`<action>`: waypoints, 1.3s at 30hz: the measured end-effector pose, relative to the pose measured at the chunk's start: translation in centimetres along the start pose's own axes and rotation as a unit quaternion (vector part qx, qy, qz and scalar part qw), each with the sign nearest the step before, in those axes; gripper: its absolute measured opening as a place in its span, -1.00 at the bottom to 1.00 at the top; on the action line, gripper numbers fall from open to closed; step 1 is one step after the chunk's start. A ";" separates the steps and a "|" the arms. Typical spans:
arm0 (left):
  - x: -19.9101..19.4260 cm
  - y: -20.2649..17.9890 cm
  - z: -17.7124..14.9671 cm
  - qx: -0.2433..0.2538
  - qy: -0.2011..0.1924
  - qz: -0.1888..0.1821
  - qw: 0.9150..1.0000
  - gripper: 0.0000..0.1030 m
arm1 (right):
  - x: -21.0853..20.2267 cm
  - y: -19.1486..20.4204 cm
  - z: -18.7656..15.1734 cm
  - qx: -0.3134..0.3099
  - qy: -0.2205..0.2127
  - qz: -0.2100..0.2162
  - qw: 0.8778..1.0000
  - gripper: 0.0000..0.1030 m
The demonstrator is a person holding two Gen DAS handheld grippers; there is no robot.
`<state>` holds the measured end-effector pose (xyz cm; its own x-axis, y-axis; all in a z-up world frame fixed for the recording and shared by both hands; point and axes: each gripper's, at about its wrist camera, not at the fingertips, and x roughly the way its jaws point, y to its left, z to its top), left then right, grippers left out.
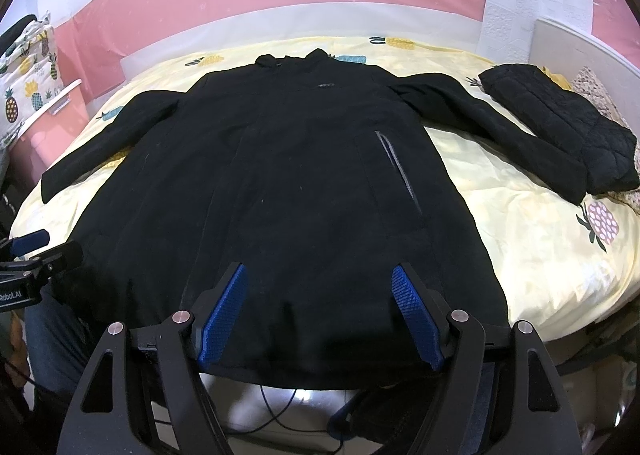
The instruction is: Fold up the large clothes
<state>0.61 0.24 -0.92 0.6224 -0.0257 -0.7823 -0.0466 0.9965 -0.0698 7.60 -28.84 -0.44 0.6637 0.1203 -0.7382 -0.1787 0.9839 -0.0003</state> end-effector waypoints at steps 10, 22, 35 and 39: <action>1.8 4.2 2.2 -0.031 -0.018 0.032 0.999 0.99 | 1.6 0.8 1.9 -0.017 -0.008 0.015 1.000 0.45; 5.5 12.9 5.7 -0.108 -0.030 0.074 0.991 0.99 | 6.1 4.1 7.1 -0.056 -0.007 0.044 0.997 0.45; 10.8 24.1 7.3 -0.232 -0.025 0.073 0.970 0.87 | 10.3 8.8 11.0 -0.109 0.001 0.060 0.992 0.45; 12.4 27.1 7.4 -0.276 -0.024 0.058 0.959 0.71 | 11.8 9.7 11.7 -0.116 0.009 0.061 0.991 0.45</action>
<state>12.85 27.50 -7.88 0.6223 0.0989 -0.7765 -0.5160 0.7977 -0.3120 22.25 -16.33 -1.27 0.6142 0.2325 -0.7541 -0.4209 0.9048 -0.0638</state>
